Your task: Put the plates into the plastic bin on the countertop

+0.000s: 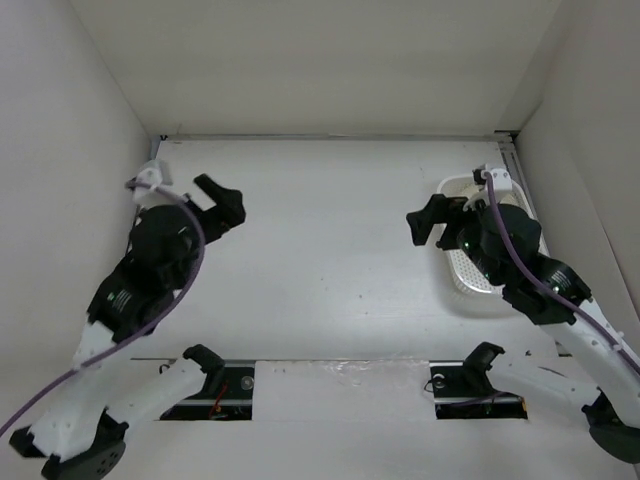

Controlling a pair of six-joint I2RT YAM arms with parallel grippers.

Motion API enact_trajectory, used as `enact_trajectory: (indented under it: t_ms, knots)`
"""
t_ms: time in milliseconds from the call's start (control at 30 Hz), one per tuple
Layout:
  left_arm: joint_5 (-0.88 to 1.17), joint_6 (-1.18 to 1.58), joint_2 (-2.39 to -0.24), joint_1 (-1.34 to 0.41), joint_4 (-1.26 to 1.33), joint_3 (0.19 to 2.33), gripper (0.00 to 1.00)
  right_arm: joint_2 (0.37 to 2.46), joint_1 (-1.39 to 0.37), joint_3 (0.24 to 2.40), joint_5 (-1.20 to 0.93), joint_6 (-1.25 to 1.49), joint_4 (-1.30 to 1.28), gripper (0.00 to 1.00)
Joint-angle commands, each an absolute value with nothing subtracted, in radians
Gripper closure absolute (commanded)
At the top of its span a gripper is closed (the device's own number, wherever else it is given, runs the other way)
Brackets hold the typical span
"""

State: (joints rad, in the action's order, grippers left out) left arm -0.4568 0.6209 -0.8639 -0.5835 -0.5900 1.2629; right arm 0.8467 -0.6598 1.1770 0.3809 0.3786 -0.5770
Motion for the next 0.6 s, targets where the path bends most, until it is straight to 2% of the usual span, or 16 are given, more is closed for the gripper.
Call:
enact_trajectory:
  t_ms: [0,133,267,367,567]
  knots:
    - [-0.581,0.611,-0.708,-0.588,-0.69,1.229,0.0,0.781,-0.756,1.161,0.485,0.344,-0.715,0.0]
    - [-0.649,0.61,-0.447,-0.588,-0.67,1.074,0.0,0.678,-0.798,1.15,0.459,0.344,-0.776,0.0]
    - [-0.67,0.652,-0.319,-0.588,-0.698,1.022,0.0,0.597,-0.798,1.15,0.437,0.334,-0.828,0.0]
    - [-0.67,0.652,-0.269,-0.588,-0.675,1.002,0.0,0.578,-0.798,1.176,0.437,0.334,-0.86,0.0]
    - [-0.67,0.652,-0.301,-0.588,-0.664,0.992,0.0,0.569,-0.798,1.177,0.437,0.334,-0.851,0.0]
